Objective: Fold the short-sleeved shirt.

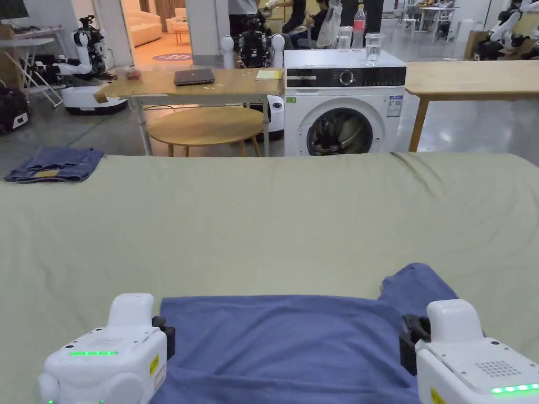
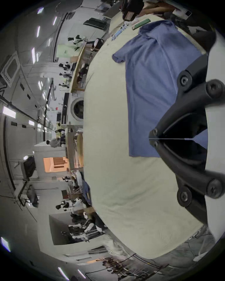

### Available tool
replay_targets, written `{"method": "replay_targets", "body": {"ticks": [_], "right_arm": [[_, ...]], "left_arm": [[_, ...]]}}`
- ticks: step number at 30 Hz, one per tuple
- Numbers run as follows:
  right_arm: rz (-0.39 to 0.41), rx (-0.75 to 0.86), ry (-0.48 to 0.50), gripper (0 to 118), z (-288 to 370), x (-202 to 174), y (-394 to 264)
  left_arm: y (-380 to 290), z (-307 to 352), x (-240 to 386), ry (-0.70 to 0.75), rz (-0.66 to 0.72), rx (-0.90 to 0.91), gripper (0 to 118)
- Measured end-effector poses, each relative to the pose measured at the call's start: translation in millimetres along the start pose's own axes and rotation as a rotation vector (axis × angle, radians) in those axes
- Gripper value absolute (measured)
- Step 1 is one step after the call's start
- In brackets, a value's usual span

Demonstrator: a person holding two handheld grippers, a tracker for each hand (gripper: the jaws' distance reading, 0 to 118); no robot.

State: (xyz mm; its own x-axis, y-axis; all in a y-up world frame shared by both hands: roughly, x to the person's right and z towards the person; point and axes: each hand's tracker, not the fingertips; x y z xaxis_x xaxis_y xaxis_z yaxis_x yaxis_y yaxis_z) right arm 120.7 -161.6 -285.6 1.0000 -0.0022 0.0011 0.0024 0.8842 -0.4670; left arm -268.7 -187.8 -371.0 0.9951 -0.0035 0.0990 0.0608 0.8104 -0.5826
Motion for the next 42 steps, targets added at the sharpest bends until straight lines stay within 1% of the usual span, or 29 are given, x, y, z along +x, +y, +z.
{"method": "replay_targets", "body": {"ticks": [3,4,5,6,7,9,11,14,16,18,19,20,21,22,23,24,25,27,28,30,32,33,34,35,36,37,40,41,42], "right_arm": [[-0.008,-0.027,-0.006,0,-16,5,-3],[-0.01,-0.036,-0.008,0,-22,8,-2],[-0.011,-0.045,-0.009,0,-27,11,-1],[-0.011,-0.056,-0.015,0,-33,10,-5],[-0.013,-0.062,-0.019,0,-38,14,-4],[-0.018,-0.081,-0.027,0,-47,22,-3],[-0.023,-0.097,-0.04,0,-54,31,-4],[-0.02,-0.136,-0.077,0,-69,54,-4],[-0.017,-0.17,-0.106,0,-81,74,0],[-0.021,-0.2,-0.141,0,-93,95,4],[-0.032,-0.217,-0.154,0,-104,109,8],[-0.043,-0.235,-0.17,0,-113,120,11],[-0.057,-0.255,-0.174,4,-126,134,14],[-0.078,-0.278,-0.159,23,-149,152,5],[-0.086,-0.298,-0.142,57,-163,162,6],[-0.097,-0.33,-0.131,103,-180,171,5],[-0.086,-0.369,-0.148,116,-197,176,3],[-0.051,-0.37,-0.152,115,-220,180,2],[-0.026,-0.4,-0.155,115,-232,181,1],[-0.009,-0.447,-0.137,114,-247,179,-2],[-0.033,-0.537,-0.139,98,-256,178,-7],[-0.065,-0.513,-0.096,88,-252,176,-8],[-0.031,-0.457,-0.137,62,-232,164,-1],[-0.034,-0.428,-0.087,25,-225,162,1],[-0.04,-0.415,-0.064,0,-219,158,2],[-0.016,-0.414,-0.048,0,-216,153,3],[0.006,-0.388,-0.054,0,-201,145,13],[0.022,-0.343,-0.063,0,-190,143,19],[0.02,-0.304,-0.053,0,-177,141,25]], "left_arm": [[8,-31,-10,0.014,0.0,-0.035,1],[12,-42,-10,0.036,-0.016,-0.05,26],[16,-55,-13,0.054,-0.03,-0.068,67],[23,-78,-16,0.053,-0.034,-0.131,112],[26,-95,-19,0.046,-0.034,-0.172,118],[36,-125,-20,0.047,-0.038,-0.154,118],[44,-154,-20,0.082,-0.063,-0.2,118],[49,-195,-19,0.091,-0.07,-0.242,116],[47,-211,-17,0.07,-0.074,-0.277,114],[41,-219,-12,0.039,-0.114,-0.323,98],[41,-216,-11,0.055,-0.11,-0.303,96],[43,-210,-12,0.035,-0.118,-0.296,90],[46,-203,-11,-0.036,-0.12,-0.299,67],[49,-195,-8,-0.046,-0.135,-0.283,44],[49,-188,-4,-0.026,-0.175,-0.257,15],[52,-174,2,-0.026,-0.192,-0.245,0],[53,-166,5,-0.032,-0.179,-0.233,0],[55,-154,9,-0.034,-0.186,-0.207,0],[58,-147,12,-0.034,-0.189,-0.203,0],[60,-140,15,-0.035,-0.191,-0.19,0],[62,-136,17,-0.036,-0.194,-0.188,0],[61,-134,18,-0.033,-0.198,-0.187,0],[61,-133,19,-0.032,-0.2,-0.188,0],[60,-132,19,-0.031,-0.197,-0.188,0],[59,-138,15,-0.033,-0.191,-0.187,0],[59,-137,16,-0.035,-0.189,-0.186,0],[56,-129,14,-0.032,-0.187,-0.177,0],[56,-119,12,-0.033,-0.176,-0.16,0],[56,-108,10,-0.034,-0.17,-0.135,0]]}}
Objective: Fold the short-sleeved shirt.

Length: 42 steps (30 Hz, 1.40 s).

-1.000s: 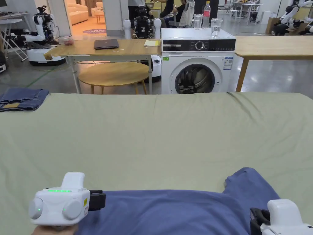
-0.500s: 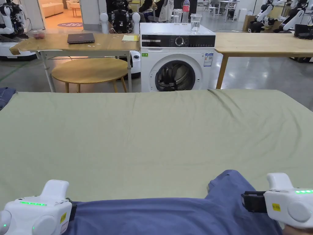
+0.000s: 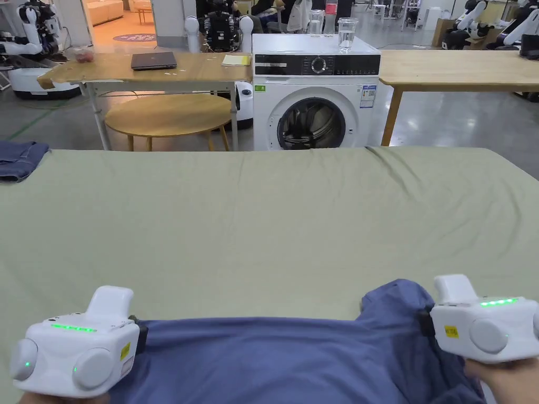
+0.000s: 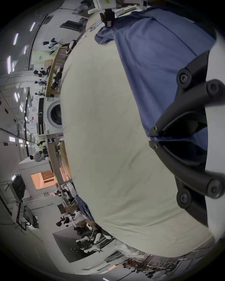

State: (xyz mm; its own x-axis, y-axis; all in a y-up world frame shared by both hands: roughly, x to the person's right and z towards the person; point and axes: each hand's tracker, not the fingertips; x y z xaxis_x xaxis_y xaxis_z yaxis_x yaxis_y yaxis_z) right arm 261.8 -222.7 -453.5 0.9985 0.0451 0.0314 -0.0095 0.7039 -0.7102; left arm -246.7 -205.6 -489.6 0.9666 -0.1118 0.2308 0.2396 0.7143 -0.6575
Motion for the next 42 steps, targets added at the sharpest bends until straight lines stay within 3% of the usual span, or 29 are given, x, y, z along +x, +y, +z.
{"method": "replay_targets", "body": {"ticks": [7,12,18,23,25,26,27,28,29,30,34,39,40,41,42], "right_arm": [[0.054,0.244,0.057,0,149,0,-12],[0.055,0.254,0.055,0,217,-10,-81],[0.04,0.086,0.077,0,208,-31,-184],[-0.01,0.045,0.075,0,203,-38,-212],[-0.015,0.063,0.07,15,202,-32,-204],[-0.007,0.075,0.063,35,206,-35,-195],[0.007,0.108,0.05,69,212,-40,-183],[0.013,0.158,0.047,90,214,-41,-170],[0.015,0.209,0.047,101,219,-50,-156],[0.014,0.254,0.044,101,223,-59,-145],[0.006,0.42,0.033,101,229,-106,-97],[-0.01,0.515,-0.036,100,231,-152,-75],[-0.008,0.516,-0.033,89,230,-155,-76],[-0.008,0.518,-0.027,60,230,-156,-77],[-0.01,0.519,-0.027,3,229,-158,-77]], "left_arm": [[-22,120,-17,-0.074,0.044,0.19,0],[-78,177,-30,-0.082,0.062,0.194,0],[-165,166,-32,-0.086,0.088,0.004,0],[-192,166,-23,-0.071,0.118,-0.033,3],[-179,176,-20,-0.024,0.125,0.028,59],[-170,181,-16,-0.004,0.105,0.055,88],[-158,185,-12,0.0,0.093,0.088,105],[-144,191,-5,-0.009,0.092,0.139,106],[-130,199,2,-0.005,0.097,0.203,106],[-117,204,11,-0.003,0.1,0.247,106],[-66,205,50,-0.02,0.089,0.382,106],[-46,199,87,0.081,0.018,0.46,105],[-46,200,91,0.068,0.008,0.457,99],[-45,200,93,0.06,0.006,0.453,82],[-47,194,90,0.051,0.005,0.43,32]]}}
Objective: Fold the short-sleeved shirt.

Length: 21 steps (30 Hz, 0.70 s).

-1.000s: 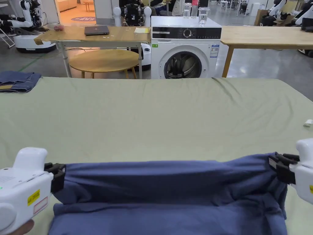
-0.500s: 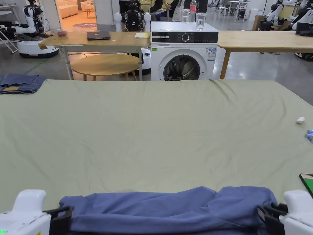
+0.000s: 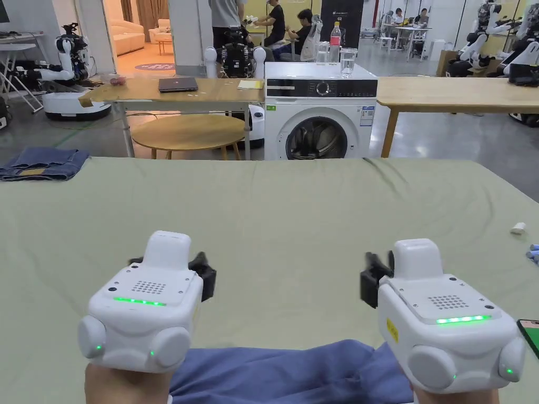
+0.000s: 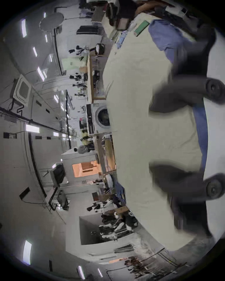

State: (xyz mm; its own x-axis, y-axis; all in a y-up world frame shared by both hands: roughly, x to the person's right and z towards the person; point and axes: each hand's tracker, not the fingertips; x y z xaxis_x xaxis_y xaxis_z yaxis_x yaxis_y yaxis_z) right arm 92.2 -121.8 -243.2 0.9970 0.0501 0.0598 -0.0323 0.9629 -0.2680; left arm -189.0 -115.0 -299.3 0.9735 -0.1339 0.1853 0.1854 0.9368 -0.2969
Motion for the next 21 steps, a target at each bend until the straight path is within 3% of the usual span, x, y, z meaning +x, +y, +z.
{"method": "replay_targets", "body": {"ticks": [1,6,11,12,13,15,21], "right_arm": [[0.0,0.006,-0.013,0,1,-2,0],[-0.003,0.015,0.015,0,7,0,4],[0.002,0.005,0.023,0,9,0,1],[0.0,0.0,0.027,0,9,-1,0],[-0.004,-0.01,0.031,0,7,-2,-4],[-0.004,-0.026,0.039,0,3,-5,-11],[0.009,-0.06,0.073,0,-4,-21,-18]], "left_arm": [[-2,-2,1,0.004,-0.014,-0.025,0],[-13,3,-23,-0.035,0.014,-0.049,0],[-49,5,-87,-0.078,0.223,-0.153,0],[-61,6,-99,-0.086,0.262,-0.172,9],[-74,5,-116,-0.092,0.312,-0.206,39],[-98,3,-145,-0.135,0.405,-0.285,114],[-165,-4,-203,-0.218,0.752,-0.389,118]]}}
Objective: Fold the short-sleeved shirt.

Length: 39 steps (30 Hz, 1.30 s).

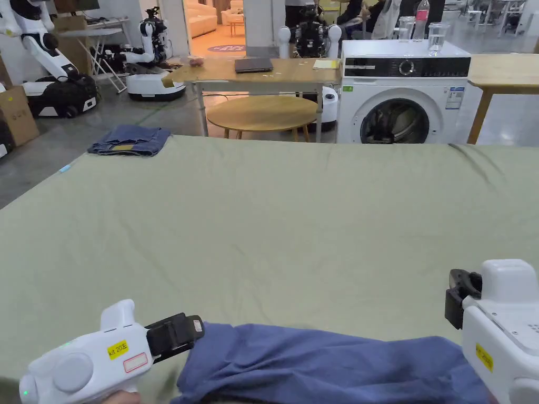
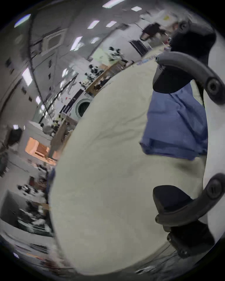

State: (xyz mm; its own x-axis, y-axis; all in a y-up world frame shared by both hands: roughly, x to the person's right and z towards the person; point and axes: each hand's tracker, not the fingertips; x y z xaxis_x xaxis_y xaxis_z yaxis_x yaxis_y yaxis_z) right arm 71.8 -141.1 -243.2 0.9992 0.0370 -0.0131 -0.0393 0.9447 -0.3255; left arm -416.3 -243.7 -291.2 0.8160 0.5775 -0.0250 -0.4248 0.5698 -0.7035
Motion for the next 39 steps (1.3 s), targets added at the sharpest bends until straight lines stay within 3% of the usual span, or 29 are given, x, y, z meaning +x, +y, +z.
{"method": "replay_targets", "body": {"ticks": [3,5,7,11,12,14,15,18,22,26,29,32,39], "right_arm": [[0.008,-0.006,0.013,0,-2,-7,-1],[0.009,-0.008,0.02,0,-3,-9,-2],[0.01,-0.009,0.024,0,-4,-10,-1],[0.001,-0.009,0.028,0,-6,-11,-3],[-0.001,-0.014,0.029,0,-7,-12,-4],[-0.003,-0.019,0.032,0,-8,-14,-7],[-0.001,-0.021,0.033,0,-7,-14,-7],[0.009,-0.027,0.033,0,-6,-14,-10],[0.01,-0.029,0.023,0,-5,-7,-10],[0.003,-0.029,0.02,0,-5,-4,-11],[0.001,-0.028,0.021,0,-5,-2,-12],[0.005,-0.022,0.015,0,-2,4,-13],[0.003,-0.023,-0.014,0,6,27,-23]], "left_arm": [[-4,-27,-46,-0.118,0.226,-0.103,118],[-17,-51,-63,-0.287,0.371,-0.186,118],[-30,-51,-39,-0.393,0.392,-0.124,118],[-28,-63,0,-0.499,0.49,-0.246,114],[-30,-68,2,-0.48,0.506,-0.234,93],[-43,-71,23,-0.361,0.511,-0.249,18],[-48,-76,26,-0.277,0.504,-0.266,4],[-39,-73,11,-0.316,0.549,-0.176,4],[-1,-48,16,-0.081,0.348,-0.031,3],[24,-32,47,0.05,0.102,0.018,3],[19,-25,116,0.138,-0.21,0.074,3],[-10,-34,188,0.118,-0.495,0.078,3],[-112,-98,287,0.052,-0.836,-0.073,3]]}}
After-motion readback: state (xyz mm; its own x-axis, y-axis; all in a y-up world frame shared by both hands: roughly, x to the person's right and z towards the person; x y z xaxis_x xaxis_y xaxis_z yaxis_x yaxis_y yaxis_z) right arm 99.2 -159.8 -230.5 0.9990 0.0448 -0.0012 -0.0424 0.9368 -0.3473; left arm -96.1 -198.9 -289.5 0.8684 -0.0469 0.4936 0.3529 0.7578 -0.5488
